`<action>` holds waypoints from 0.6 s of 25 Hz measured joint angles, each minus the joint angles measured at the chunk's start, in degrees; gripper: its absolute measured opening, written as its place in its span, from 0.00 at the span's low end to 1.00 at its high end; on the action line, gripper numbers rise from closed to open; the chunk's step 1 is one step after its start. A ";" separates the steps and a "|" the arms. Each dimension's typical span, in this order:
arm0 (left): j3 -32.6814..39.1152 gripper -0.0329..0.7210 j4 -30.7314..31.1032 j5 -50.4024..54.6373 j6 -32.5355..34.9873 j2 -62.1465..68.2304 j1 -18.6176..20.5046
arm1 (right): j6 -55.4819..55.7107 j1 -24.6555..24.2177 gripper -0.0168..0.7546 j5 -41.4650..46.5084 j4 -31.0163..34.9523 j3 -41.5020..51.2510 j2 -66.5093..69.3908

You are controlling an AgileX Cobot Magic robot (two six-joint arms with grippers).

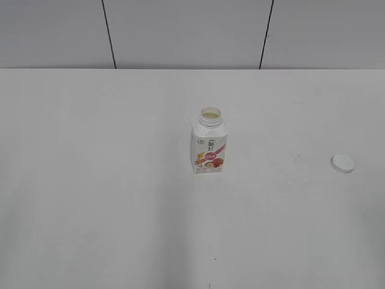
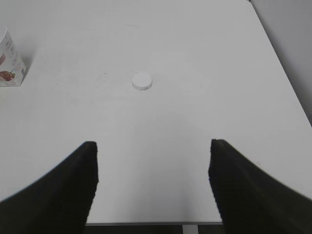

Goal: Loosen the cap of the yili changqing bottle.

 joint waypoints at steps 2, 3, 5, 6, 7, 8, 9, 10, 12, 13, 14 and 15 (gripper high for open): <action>0.00 0.71 -0.42 0.00 0.00 0.00 3.12 | 0.05 0.00 0.75 0.00 0.00 0.00 0.00; 0.00 0.71 -0.42 -0.02 0.00 0.00 3.82 | 0.05 0.00 0.75 0.00 0.00 0.00 0.00; 0.00 0.71 -0.42 -0.07 0.00 0.00 4.35 | 0.05 0.00 0.75 0.00 0.00 0.00 0.00; 0.00 0.71 -0.42 -0.07 0.00 0.00 4.42 | 0.05 0.00 0.75 0.00 0.00 0.00 0.00; 0.00 0.71 -0.42 -0.07 0.00 0.00 4.47 | 0.05 0.00 0.75 0.00 0.00 0.00 0.00; 0.00 0.71 -0.42 -0.07 0.00 0.00 4.47 | 0.05 0.00 0.75 0.01 0.00 0.00 0.00; 0.00 0.71 -0.42 -0.13 0.00 0.00 4.47 | 0.05 0.00 0.75 0.01 0.00 0.00 0.00; 0.00 0.71 -0.42 -0.13 0.00 0.00 4.47 | 0.05 0.00 0.75 0.01 0.00 0.00 0.00; 0.00 0.71 -0.42 -0.13 0.05 0.00 4.47 | 0.05 0.00 0.75 0.01 -0.05 0.00 0.00; 0.00 0.71 -0.42 -0.13 0.81 0.00 4.47 | 0.05 0.00 0.75 0.01 -0.05 0.00 0.00; 0.00 0.71 -0.42 -0.13 2.00 0.00 4.47 | 0.05 0.00 0.75 0.01 -0.05 0.00 0.00; 0.00 0.71 -0.86 -0.13 3.48 0.00 4.47 | 0.05 0.00 0.75 0.01 -0.05 0.00 0.00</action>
